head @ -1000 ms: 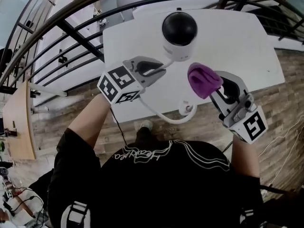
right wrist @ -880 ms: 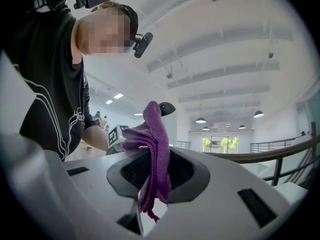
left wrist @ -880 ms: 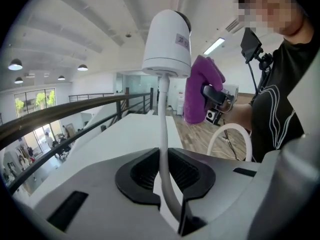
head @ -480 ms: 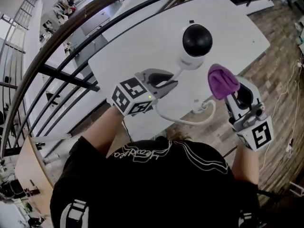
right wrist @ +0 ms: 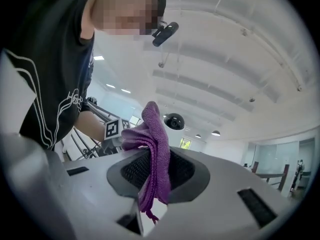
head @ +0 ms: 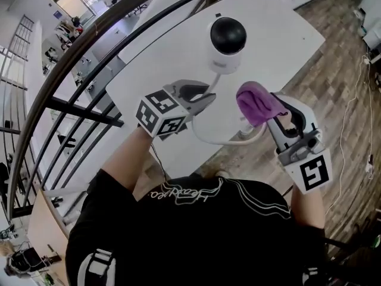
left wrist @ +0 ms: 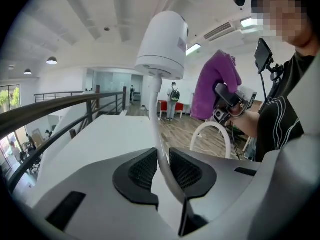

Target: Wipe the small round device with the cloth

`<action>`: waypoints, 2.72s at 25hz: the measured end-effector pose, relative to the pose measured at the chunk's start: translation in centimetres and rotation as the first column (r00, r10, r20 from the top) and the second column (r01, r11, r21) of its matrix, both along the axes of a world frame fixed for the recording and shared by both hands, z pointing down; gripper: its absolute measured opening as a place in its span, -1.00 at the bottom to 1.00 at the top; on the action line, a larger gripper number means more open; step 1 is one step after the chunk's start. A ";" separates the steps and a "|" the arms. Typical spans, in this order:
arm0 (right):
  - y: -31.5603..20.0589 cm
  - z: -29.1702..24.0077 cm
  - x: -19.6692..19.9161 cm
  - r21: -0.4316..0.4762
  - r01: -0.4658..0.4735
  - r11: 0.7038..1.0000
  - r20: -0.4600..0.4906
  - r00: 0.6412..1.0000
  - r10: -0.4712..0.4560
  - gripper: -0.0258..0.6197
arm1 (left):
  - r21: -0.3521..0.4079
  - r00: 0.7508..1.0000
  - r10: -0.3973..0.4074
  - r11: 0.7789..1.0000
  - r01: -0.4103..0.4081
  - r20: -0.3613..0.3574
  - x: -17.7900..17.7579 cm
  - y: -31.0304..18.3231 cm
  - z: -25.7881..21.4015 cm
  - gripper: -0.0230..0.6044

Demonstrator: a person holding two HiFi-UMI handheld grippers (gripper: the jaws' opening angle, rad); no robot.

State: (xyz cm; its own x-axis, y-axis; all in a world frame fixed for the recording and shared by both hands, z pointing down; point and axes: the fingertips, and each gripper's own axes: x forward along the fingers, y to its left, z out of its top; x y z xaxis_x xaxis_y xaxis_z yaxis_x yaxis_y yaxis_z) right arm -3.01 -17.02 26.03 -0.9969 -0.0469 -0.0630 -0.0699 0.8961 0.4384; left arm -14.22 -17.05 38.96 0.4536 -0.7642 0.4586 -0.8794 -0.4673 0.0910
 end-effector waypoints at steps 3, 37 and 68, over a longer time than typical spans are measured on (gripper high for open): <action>1.2 0.1 -0.5 0.022 -0.075 0.997 -0.005 0.997 0.075 -0.70 | -0.009 0.999 0.031 0.999 -0.031 0.016 -0.1 0.1 0.4 -0.65; 4.9 -11.4 -10.8 0.470 -0.731 0.495 0.135 0.614 0.778 -0.70 | -0.026 0.892 0.340 0.931 -0.363 -0.299 0.6 1.3 0.2 -0.59; 3.9 -2.1 -13.2 0.627 -0.666 0.404 0.013 0.527 0.850 -0.70 | 0.006 0.865 0.353 0.927 -0.376 -0.357 0.4 1.2 0.4 -0.59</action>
State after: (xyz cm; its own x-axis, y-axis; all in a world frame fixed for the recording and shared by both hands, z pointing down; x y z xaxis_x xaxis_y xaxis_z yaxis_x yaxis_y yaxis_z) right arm -16.24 -13.08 23.97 -0.5276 -0.8446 -0.0913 -0.4028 0.1541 0.9022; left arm -13.87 -15.86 39.38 0.8320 -0.4891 0.2618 -0.5548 -0.7318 0.3959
